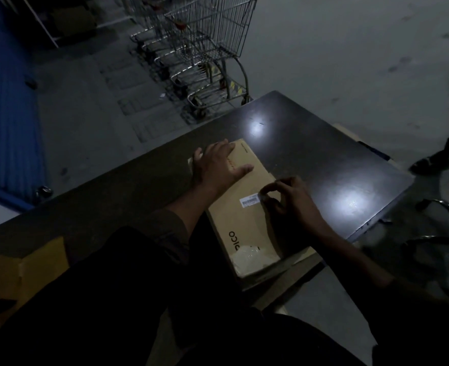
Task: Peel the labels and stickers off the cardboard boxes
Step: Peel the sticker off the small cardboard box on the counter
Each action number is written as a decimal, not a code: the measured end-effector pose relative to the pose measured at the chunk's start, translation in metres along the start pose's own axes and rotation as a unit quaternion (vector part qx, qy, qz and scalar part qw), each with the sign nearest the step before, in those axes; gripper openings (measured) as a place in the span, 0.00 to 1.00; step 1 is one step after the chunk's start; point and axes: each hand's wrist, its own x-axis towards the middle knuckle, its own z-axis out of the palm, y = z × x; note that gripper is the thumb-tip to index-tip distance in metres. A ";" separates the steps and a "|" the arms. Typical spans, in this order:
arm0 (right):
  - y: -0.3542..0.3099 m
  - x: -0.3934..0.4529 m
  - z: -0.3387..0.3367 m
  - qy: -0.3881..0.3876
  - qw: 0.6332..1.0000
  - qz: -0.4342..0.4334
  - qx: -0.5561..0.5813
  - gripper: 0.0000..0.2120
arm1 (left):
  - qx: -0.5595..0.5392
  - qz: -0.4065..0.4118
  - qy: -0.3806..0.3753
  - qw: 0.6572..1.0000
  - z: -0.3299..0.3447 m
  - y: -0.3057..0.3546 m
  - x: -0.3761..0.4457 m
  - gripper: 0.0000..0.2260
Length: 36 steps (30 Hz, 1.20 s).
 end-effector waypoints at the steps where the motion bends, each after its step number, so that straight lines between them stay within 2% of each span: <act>1: 0.000 0.001 0.000 0.000 1.000 0.002 0.001 0.10 | -0.002 -0.001 -0.002 1.000 0.000 0.000 0.000 0.36; 10: -0.003 0.004 0.001 0.001 1.000 0.006 -0.006 0.08 | -0.009 0.002 0.005 1.000 0.001 0.000 -0.002 0.36; 14: 0.002 0.007 0.006 0.001 1.000 -0.010 -0.018 0.02 | -0.014 0.001 0.005 1.000 -0.001 0.001 -0.003 0.36; 18: 0.006 0.007 0.007 0.013 1.000 0.001 0.029 0.05 | -0.017 0.001 0.000 1.000 -0.003 0.003 -0.002 0.36; 21: 0.003 0.005 0.004 0.017 0.999 0.020 0.042 0.12 | -0.015 0.000 0.001 1.000 -0.002 0.003 -0.002 0.37; 36: -0.005 0.005 0.003 0.003 1.000 0.000 -0.003 0.07 | -0.009 0.006 0.003 1.000 -0.004 0.002 -0.003 0.37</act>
